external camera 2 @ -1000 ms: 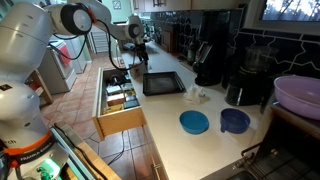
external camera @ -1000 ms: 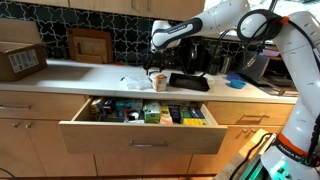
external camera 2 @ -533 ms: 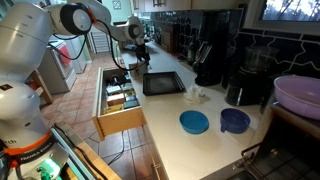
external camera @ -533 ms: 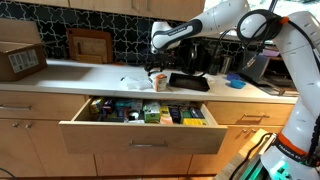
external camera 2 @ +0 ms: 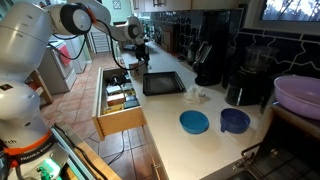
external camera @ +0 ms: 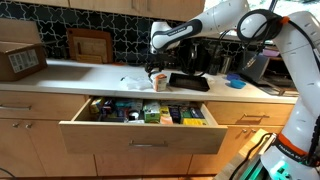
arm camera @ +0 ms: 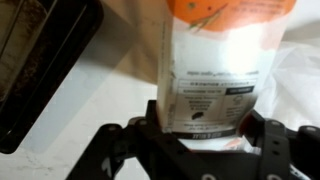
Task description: Put the box in the drawer
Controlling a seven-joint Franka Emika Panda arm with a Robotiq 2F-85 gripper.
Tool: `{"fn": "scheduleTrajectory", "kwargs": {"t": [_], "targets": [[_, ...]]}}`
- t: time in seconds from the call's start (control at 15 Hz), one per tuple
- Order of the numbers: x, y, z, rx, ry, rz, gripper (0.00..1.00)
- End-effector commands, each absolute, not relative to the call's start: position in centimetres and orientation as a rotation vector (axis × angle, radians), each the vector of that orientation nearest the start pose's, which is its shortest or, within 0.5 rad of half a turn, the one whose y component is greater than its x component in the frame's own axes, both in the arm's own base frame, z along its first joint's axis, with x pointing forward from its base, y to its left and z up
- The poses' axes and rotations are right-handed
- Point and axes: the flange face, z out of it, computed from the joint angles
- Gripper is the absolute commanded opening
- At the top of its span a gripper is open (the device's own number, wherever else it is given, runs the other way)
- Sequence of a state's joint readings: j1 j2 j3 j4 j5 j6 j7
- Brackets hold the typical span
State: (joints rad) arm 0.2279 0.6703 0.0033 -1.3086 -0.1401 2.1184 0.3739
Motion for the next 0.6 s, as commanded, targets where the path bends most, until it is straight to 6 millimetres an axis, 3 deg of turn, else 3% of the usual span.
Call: {"fn": "scheduleTrajectory", "kwargs": {"t": [0.0,0.27,0.53], "targets": [[72.5,16.3,36.4,-3.203,0.125,-0.237,0.73],[72.3,15.9,37.3,-3.201,0.149,-0.246,0.63],[71.6,15.2,39.1,-3.21,0.199,-0.236,0.7]]}}
